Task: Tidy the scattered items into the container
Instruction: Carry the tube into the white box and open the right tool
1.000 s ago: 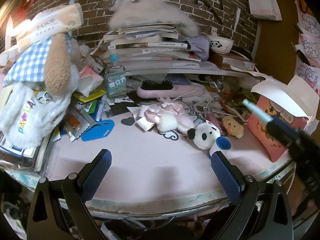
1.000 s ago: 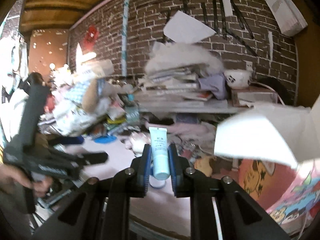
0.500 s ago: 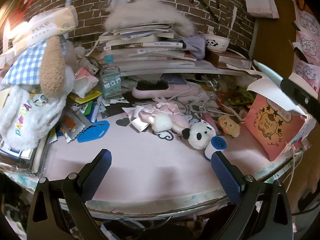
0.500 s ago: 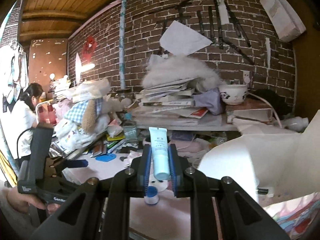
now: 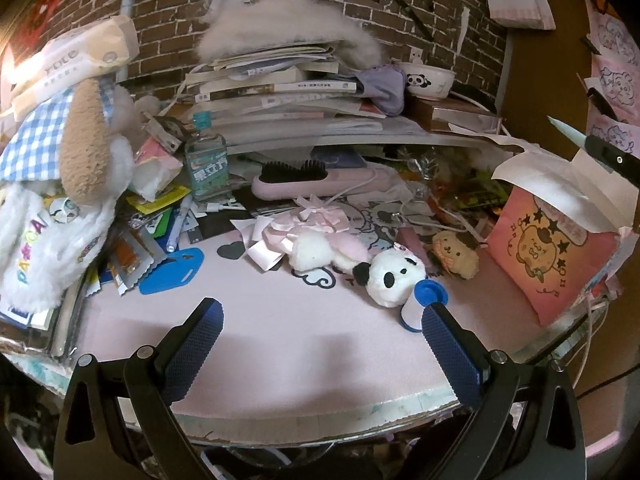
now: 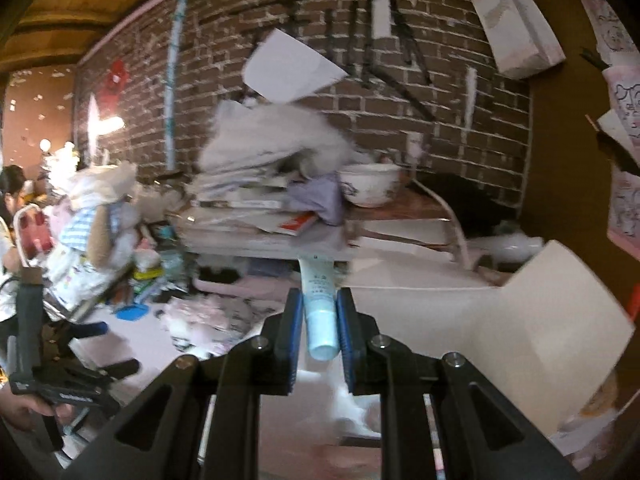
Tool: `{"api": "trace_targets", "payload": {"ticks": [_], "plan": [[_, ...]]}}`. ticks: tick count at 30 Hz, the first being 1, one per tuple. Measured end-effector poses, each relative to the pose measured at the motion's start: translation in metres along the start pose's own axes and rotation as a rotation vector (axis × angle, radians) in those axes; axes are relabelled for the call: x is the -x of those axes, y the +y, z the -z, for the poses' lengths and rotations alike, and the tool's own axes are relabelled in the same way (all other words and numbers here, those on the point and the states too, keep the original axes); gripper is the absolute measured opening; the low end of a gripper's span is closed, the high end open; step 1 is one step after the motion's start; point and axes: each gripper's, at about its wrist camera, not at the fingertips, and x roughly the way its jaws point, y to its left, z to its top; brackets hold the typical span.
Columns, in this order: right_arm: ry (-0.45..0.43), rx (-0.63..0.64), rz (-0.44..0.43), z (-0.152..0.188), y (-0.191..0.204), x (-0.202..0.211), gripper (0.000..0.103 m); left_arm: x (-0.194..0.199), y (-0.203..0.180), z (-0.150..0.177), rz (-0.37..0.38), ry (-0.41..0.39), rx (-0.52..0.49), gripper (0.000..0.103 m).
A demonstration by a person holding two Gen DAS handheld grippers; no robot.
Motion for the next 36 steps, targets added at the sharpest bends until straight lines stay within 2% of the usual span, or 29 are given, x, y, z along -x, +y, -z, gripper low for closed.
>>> {"api": "trace_targets", "payload": {"ticks": [7,12,19,25,32,35,36], "plan": [[0.135,0.039,0.083,-0.002,-0.032,-0.007,0.014,-0.005,-0.005,-0.001,0.017,0.002,0.001,0.100],[0.249,0.054,0.069,0.003,-0.040,-0.022,0.015,-0.006,-0.007,-0.001,0.022,0.005,-0.004,0.100],[0.451,0.084,0.048,0.006,-0.044,-0.065,0.015,-0.004,-0.007,-0.001,0.022,0.004,-0.006,0.100],[0.586,0.080,0.031,0.009,-0.047,-0.092,0.015,-0.003,-0.006,-0.001,0.016,0.003,-0.004,0.100],[0.623,0.086,0.033,0.016,-0.046,-0.097,0.015,-0.002,-0.005,-0.001,0.015,0.003,-0.006,0.100],[0.616,0.083,0.034,0.016,-0.046,-0.096,0.019,-0.002,-0.005,-0.001,0.016,0.006,-0.006,0.100],[0.609,0.078,0.034,0.016,-0.047,-0.094,0.024,-0.002,-0.005,-0.001,0.016,0.007,-0.007,0.100]]}}
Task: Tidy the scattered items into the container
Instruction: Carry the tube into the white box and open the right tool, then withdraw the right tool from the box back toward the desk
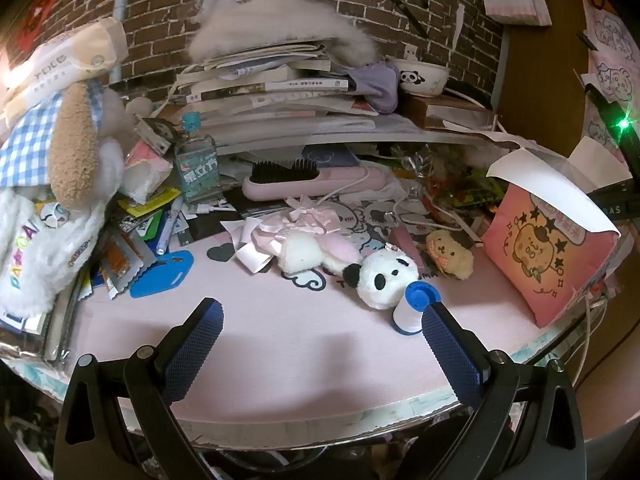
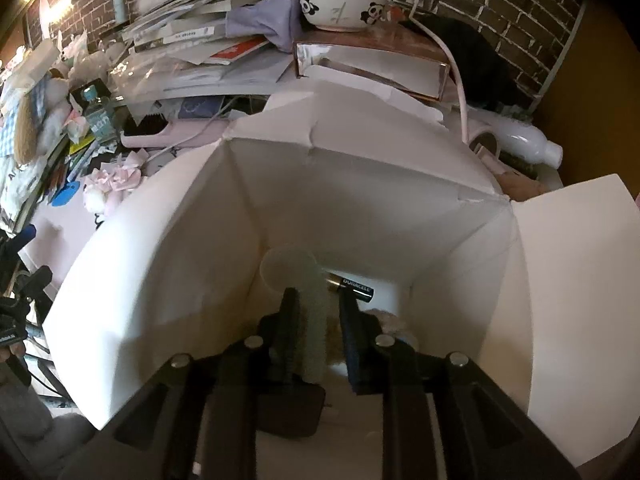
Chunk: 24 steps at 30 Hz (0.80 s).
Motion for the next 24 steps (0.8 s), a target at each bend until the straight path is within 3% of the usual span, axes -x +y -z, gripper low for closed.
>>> {"api": "trace_targets", "payload": {"ticks": [3,9,12,17,22,24], "plan": [[-0.045,-0.022,-0.010,0.002,-0.002,0.010,0.041,0.000,-0.001,0.001,0.005,0.001,-0.002,0.100],[-0.203,-0.029,-0.024,0.011,0.008,0.048,0.048,-0.003,-0.004,0.002,0.011,0.004,-0.005,0.100],[-0.315,-0.030,-0.090,0.020,0.016,0.070,0.053,-0.005,-0.006,0.003,0.017,0.008,-0.004,0.100],[-0.480,0.021,-0.218,0.038,0.043,0.099,0.054,-0.010,-0.010,0.004,0.030,0.013,-0.013,0.100],[-0.549,0.082,-0.412,0.053,0.077,0.107,0.053,-0.017,-0.015,0.006,0.051,0.027,-0.020,0.100],[-0.569,0.103,-0.447,0.059,0.091,0.105,0.053,-0.019,-0.017,0.008,0.056,0.032,-0.026,0.100]]}}
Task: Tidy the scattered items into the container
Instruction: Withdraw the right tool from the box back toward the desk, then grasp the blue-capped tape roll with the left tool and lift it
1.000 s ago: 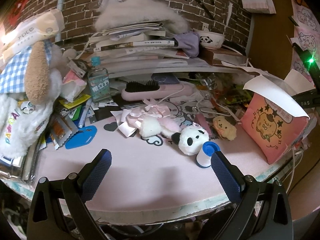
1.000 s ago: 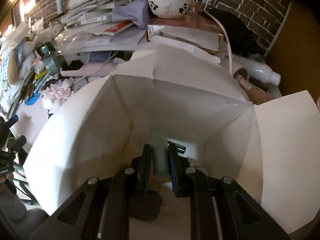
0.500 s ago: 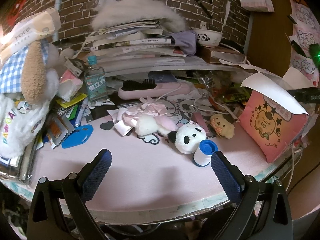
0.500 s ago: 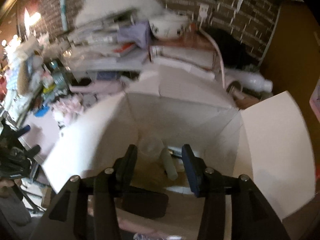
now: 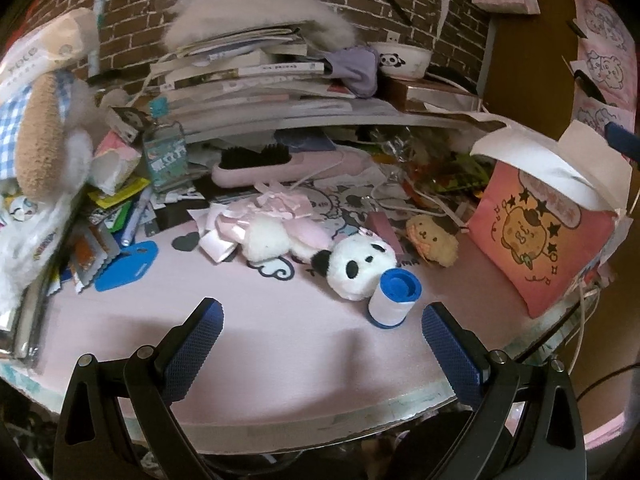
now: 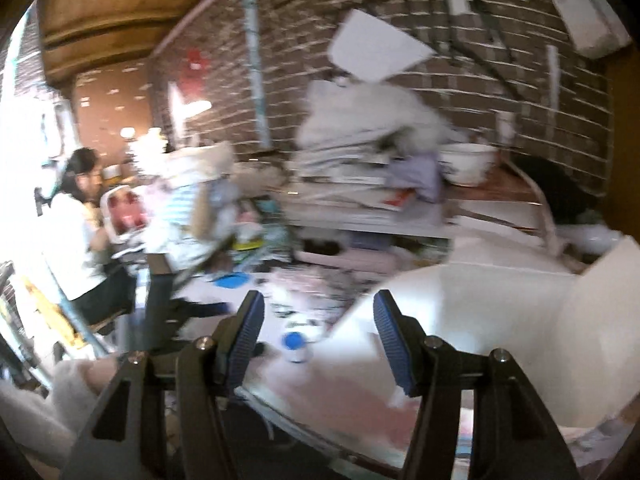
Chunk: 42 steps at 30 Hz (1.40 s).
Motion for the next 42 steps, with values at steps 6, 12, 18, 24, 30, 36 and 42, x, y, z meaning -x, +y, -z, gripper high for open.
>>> {"api": "trace_targets", "payload": {"ticks": [6,12,18,24,30,36,42], "plan": [[0.045,-0.043,-0.111,0.024,0.023,-0.031,0.054,-0.006,-0.003,0.002,0.011,0.010,-0.004,0.100],[0.098,-0.107,-0.132,0.055,0.024,-0.051,0.064,-0.013,-0.007,0.005,0.031,0.021,-0.011,0.100],[0.088,-0.173,-0.150,0.067,0.011,-0.047,0.072,-0.022,-0.016,0.006,0.085,0.022,-0.014,0.099],[0.072,-0.180,-0.140,0.065,0.007,-0.040,0.072,-0.035,-0.024,0.004,0.135,0.025,0.000,0.087],[0.073,-0.192,-0.139,0.067,0.002,-0.039,0.072,-0.043,-0.028,0.004,0.134,0.037,-0.001,0.070],[0.081,-0.207,-0.143,0.068,0.000,-0.042,0.072,-0.043,-0.028,0.004,0.124,0.039,-0.010,0.046],[0.082,-0.209,-0.141,0.069,0.000,-0.043,0.072,-0.043,-0.026,0.004,0.112,0.046,-0.012,0.033]]}}
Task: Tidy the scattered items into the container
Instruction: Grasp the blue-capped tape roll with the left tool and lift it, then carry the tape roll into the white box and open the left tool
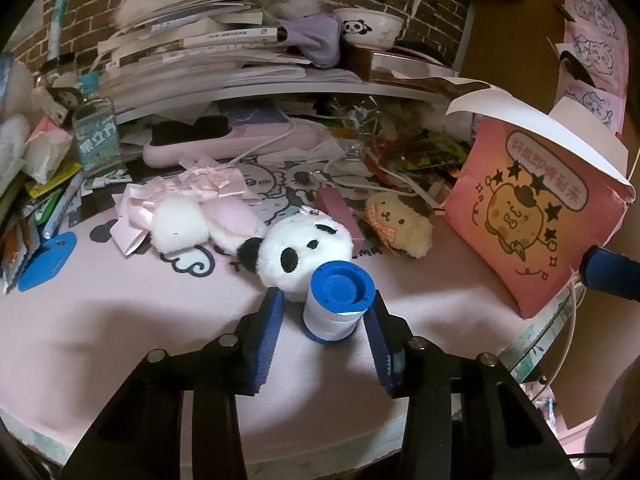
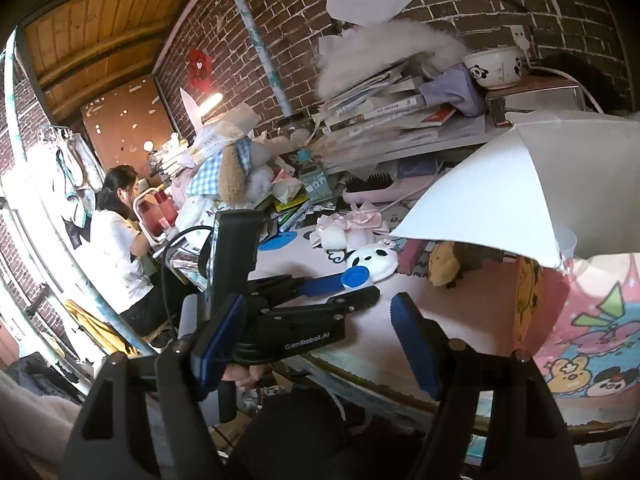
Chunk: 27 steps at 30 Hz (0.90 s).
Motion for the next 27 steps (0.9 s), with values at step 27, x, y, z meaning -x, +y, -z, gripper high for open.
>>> {"api": "trace_targets", "payload": {"ticks": [27], "plan": [[0.023,0.003,0.031,0.009,-0.001,-0.015,0.073,0.043,0.008,-0.033,-0.034,-0.089,-0.055,0.024]]}}
